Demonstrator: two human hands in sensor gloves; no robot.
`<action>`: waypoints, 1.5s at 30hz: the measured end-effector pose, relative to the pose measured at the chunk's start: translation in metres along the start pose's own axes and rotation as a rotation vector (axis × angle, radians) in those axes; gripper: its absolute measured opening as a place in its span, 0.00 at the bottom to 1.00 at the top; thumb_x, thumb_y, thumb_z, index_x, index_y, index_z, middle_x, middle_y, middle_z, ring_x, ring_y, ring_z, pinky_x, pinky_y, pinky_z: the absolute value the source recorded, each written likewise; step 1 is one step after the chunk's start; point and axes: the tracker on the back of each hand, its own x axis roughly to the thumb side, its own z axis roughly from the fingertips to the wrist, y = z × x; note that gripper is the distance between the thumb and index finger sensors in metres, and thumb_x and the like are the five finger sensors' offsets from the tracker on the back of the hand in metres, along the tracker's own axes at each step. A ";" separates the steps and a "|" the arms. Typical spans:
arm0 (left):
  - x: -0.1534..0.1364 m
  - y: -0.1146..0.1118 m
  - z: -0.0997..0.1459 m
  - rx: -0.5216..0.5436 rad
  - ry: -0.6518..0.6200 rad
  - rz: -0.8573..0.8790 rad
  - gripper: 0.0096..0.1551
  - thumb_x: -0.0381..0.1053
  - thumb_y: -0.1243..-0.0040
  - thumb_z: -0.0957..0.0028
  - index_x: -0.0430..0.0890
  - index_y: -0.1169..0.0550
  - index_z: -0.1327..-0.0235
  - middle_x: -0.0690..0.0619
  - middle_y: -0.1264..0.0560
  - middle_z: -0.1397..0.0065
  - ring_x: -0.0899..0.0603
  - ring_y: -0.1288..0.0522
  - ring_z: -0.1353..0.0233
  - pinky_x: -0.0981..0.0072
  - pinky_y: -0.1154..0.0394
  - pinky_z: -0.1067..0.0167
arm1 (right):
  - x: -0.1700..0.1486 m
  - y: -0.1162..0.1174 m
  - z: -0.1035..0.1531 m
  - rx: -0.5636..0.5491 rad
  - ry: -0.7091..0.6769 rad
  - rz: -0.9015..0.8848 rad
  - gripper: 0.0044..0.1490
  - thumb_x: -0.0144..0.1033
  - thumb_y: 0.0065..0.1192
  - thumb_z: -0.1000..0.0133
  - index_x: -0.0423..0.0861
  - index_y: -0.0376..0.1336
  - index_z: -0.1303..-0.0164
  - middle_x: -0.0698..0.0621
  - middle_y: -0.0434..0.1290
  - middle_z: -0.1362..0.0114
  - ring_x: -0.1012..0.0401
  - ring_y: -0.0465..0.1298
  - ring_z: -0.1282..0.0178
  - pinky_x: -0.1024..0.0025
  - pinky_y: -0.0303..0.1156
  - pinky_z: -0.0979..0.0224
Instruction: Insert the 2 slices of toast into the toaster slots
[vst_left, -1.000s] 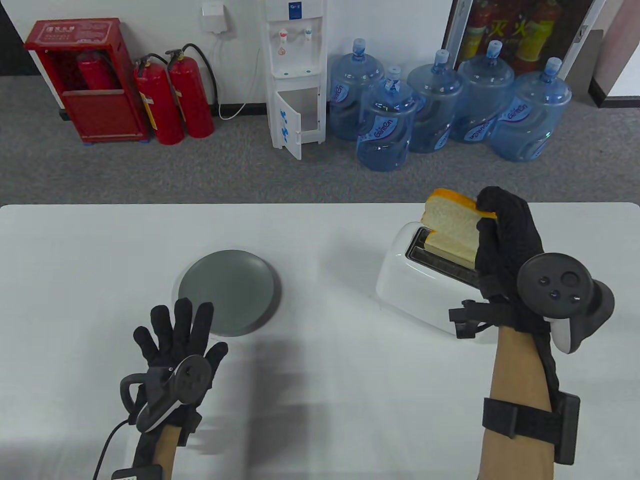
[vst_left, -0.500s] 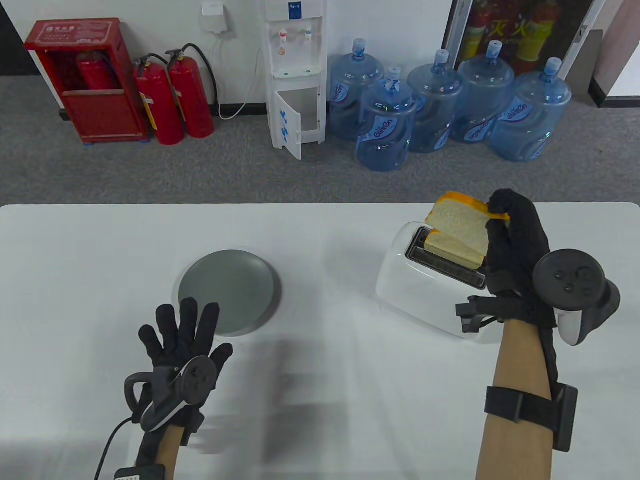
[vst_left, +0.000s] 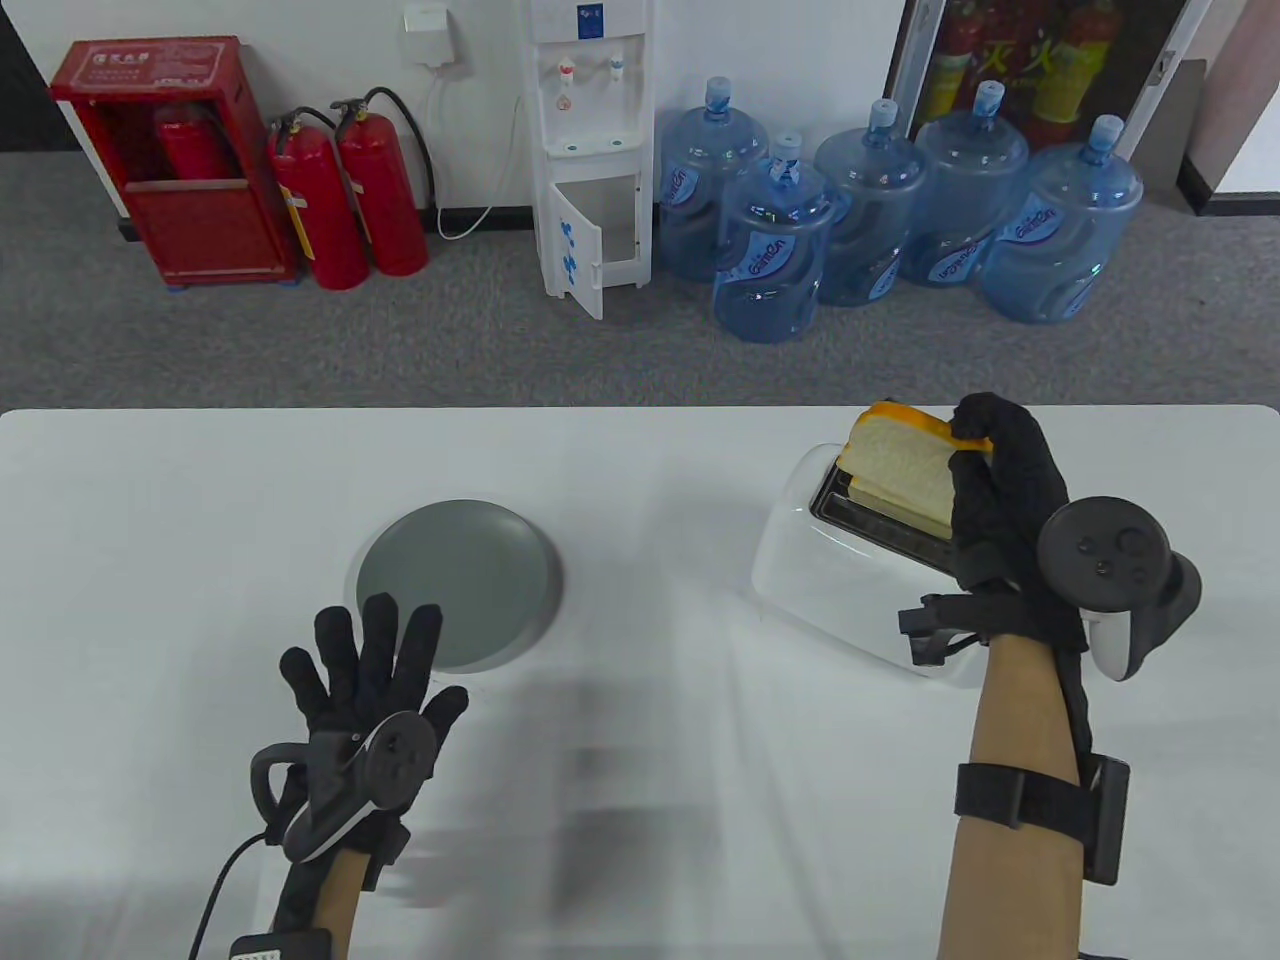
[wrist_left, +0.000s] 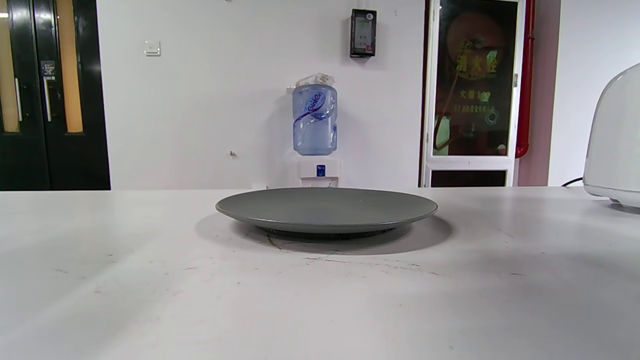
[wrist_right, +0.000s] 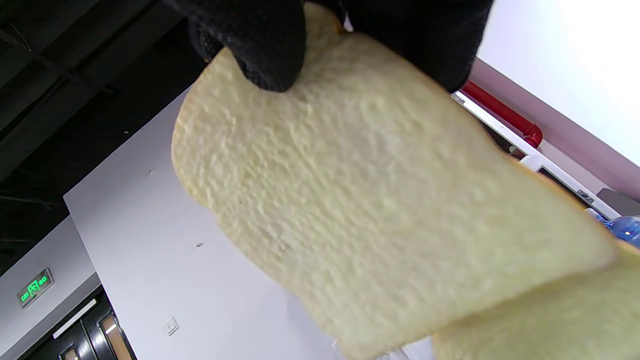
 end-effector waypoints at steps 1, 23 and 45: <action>0.000 0.000 0.000 0.001 -0.001 0.000 0.44 0.72 0.76 0.44 0.63 0.59 0.13 0.47 0.60 0.08 0.28 0.66 0.14 0.31 0.66 0.26 | -0.001 0.001 0.000 0.003 0.004 0.001 0.31 0.27 0.57 0.30 0.65 0.54 0.20 0.51 0.66 0.14 0.49 0.75 0.19 0.39 0.67 0.17; 0.002 -0.001 -0.001 -0.010 -0.002 -0.027 0.43 0.72 0.76 0.44 0.64 0.59 0.13 0.47 0.60 0.08 0.28 0.65 0.14 0.31 0.66 0.26 | -0.028 0.018 0.006 0.058 0.042 0.001 0.31 0.26 0.58 0.31 0.63 0.56 0.21 0.51 0.67 0.16 0.48 0.75 0.19 0.38 0.67 0.18; -0.001 -0.002 -0.001 -0.024 0.011 -0.037 0.43 0.72 0.76 0.44 0.64 0.59 0.13 0.47 0.60 0.08 0.28 0.65 0.13 0.31 0.66 0.26 | -0.042 0.029 0.009 0.089 0.071 -0.033 0.31 0.25 0.58 0.32 0.62 0.57 0.21 0.50 0.67 0.16 0.47 0.75 0.19 0.36 0.67 0.18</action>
